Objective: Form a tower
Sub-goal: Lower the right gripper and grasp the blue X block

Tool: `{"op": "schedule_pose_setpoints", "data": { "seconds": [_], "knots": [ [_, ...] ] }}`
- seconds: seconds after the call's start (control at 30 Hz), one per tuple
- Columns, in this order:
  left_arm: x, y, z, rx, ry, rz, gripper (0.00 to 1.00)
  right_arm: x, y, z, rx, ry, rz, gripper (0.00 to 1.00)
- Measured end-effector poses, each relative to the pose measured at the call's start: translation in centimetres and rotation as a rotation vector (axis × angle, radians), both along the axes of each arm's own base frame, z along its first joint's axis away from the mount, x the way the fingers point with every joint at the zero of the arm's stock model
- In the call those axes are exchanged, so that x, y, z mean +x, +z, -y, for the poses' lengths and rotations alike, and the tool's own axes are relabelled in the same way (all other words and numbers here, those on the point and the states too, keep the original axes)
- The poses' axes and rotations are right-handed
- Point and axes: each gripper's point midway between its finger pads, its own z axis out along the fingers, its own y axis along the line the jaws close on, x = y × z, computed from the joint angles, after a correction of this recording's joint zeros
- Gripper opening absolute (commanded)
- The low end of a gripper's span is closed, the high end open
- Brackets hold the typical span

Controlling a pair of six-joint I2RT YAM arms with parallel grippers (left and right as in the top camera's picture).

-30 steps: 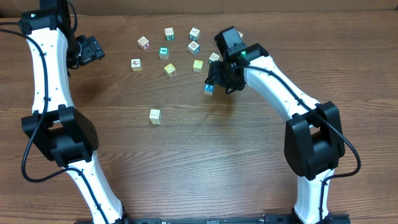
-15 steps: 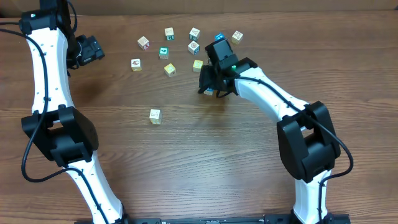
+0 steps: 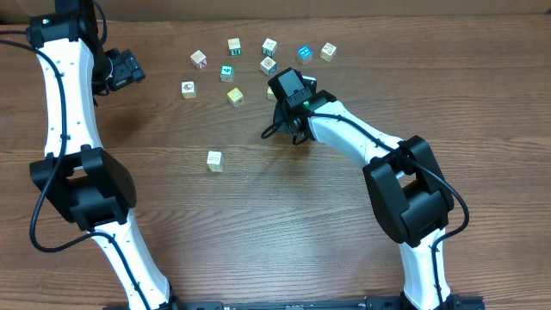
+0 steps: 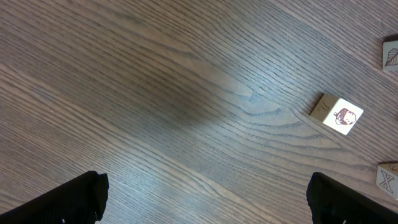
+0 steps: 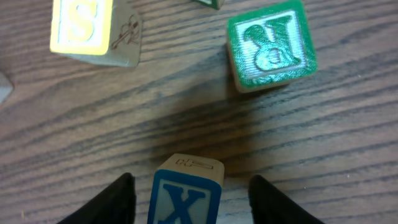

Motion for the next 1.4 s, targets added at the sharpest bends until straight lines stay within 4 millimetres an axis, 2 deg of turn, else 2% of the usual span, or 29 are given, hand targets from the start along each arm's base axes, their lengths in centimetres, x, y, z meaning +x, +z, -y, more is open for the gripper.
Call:
{"op": "schedule_pose_setpoints", "data": {
  "seconds": [0.1, 0.27, 0.57, 0.67, 0.9, 1.2, 1.4],
  "knots": [
    [0.00, 0.00, 0.00, 0.000, 0.000, 0.000, 1.00, 0.06, 0.02, 0.07, 0.002, -0.015, 0.002, 0.40],
    [0.00, 0.00, 0.00, 0.000, 0.000, 0.000, 1.00, 0.12, 0.04, 0.23, -0.004, -0.025, 0.006, 0.35],
    [0.00, 0.00, -0.01, 0.000, 0.000, 0.000, 1.00, -0.06, -0.06, 0.47, -0.029, 0.003, 0.001, 0.36],
    [0.00, 0.00, 0.00, 0.000, 0.000, 0.000, 1.00, -0.03, -0.05, 0.46, -0.033, 0.013, 0.003, 0.44],
    [0.00, 0.00, -0.01, 0.000, 0.000, 0.000, 1.00, 0.36, 0.15, 0.23, -0.030, 0.029, 0.022, 0.43],
    [0.00, 0.00, 0.00, 0.000, 0.000, 0.000, 1.00, 0.49, 0.22, 0.21, -0.033, 0.033, 0.029, 0.26],
    [0.00, 0.00, 0.00, 0.000, 0.000, 0.000, 1.00, 0.52, 0.23, 0.28, -0.037, 0.033, 0.030, 0.20]
  ]
}}
